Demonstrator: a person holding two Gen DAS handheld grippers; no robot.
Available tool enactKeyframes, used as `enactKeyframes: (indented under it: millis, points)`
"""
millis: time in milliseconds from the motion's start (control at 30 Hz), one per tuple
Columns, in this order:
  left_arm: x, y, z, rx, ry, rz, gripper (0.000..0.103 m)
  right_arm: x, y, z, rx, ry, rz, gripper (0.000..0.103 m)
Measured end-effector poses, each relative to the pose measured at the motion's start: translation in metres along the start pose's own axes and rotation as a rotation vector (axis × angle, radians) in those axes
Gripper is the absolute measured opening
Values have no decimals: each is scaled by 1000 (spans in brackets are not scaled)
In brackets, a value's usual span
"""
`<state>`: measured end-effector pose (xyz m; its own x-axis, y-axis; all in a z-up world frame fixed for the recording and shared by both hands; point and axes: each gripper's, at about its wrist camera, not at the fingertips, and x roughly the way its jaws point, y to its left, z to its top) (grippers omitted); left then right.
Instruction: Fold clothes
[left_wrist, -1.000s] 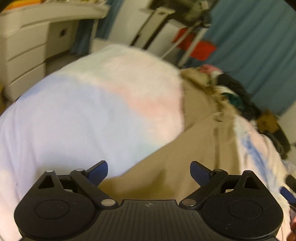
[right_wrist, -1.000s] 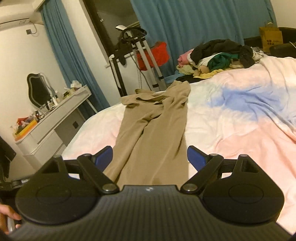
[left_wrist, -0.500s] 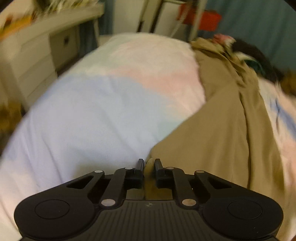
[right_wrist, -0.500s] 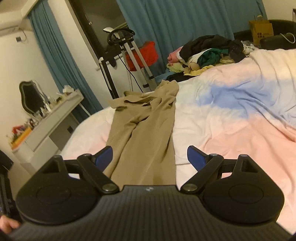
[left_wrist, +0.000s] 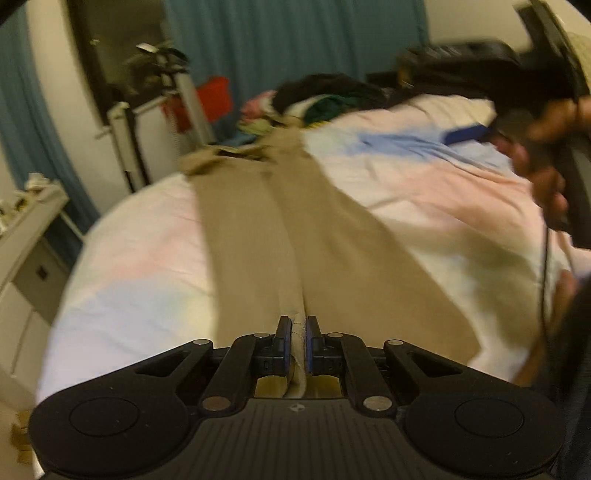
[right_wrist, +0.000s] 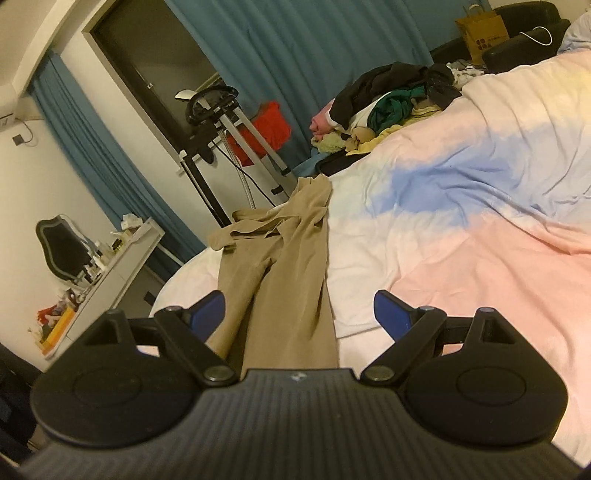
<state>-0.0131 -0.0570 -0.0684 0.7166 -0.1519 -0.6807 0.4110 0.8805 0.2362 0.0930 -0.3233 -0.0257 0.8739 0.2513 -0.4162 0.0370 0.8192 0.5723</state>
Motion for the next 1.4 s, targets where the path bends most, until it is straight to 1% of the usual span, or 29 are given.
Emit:
enactKeyframes:
  millis: [67, 167, 200, 267, 300, 333, 400, 467, 567, 667, 700, 767, 800, 833, 867, 967, 1033, 1133, 1200, 1333, 1400]
  points:
    - [13, -10, -6, -8, 36, -40, 8, 1, -1, -1, -1, 8, 1, 89]
    - [29, -25, -17, -10, 90, -68, 8, 4, -1, -3, -7, 20, 3, 89]
    - [34, -24, -20, -16, 116, -79, 9, 4, 0, -4, -9, 23, 4, 89]
    - [42, -19, -22, -33, 161, -98, 17, 6, 0, -5, -15, 32, 9, 89]
    - [44, -17, -21, -43, 161, -100, 24, 7, 1, -5, -19, 37, 14, 89]
    - [42, -14, -19, -62, 149, -96, 44, 7, 2, -6, -23, 40, 18, 89]
    - [36, -6, -16, -105, 122, -84, 65, 6, 4, -7, -34, 38, 29, 89]
    - [29, 6, -6, -155, 80, -86, 68, 3, 7, -7, -57, 17, 45, 89]
    - [27, 28, 17, -215, 9, -63, 76, -1, 15, -7, -117, -26, 46, 89]
    - [34, 49, 42, -284, -73, -34, 78, -3, 22, -8, -179, -60, 43, 88]
    - [39, 55, 50, -308, -104, -34, 81, -2, 24, -9, -190, -61, 49, 88]
    - [53, 66, 58, -350, -167, -15, 82, 0, 25, -8, -195, -57, 67, 88]
    - [61, 71, 58, -369, -177, -9, 82, 0, 26, -8, -199, -57, 76, 88]
    - [69, 75, 58, -388, -183, -4, 82, 1, 27, -9, -208, -58, 82, 84]
    - [75, 80, 55, -415, -175, -7, 82, 1, 29, -10, -221, -58, 84, 82]
    - [86, 97, 45, -488, -149, -48, 82, 7, 38, -9, -272, -62, 100, 82]
    - [88, 108, 40, -502, -154, -37, 82, 23, 48, -2, -312, -60, 93, 82]
    - [92, 124, 33, -537, -176, -11, 82, 66, 71, 15, -377, -38, 96, 82]
    - [96, 135, 30, -591, -181, -8, 82, 105, 86, 24, -432, -20, 85, 82]
    - [105, 147, 30, -606, -214, 12, 82, 194, 117, 40, -547, 45, 63, 82]
    - [111, 149, 30, -598, -225, 21, 82, 235, 130, 43, -604, 85, 51, 80]
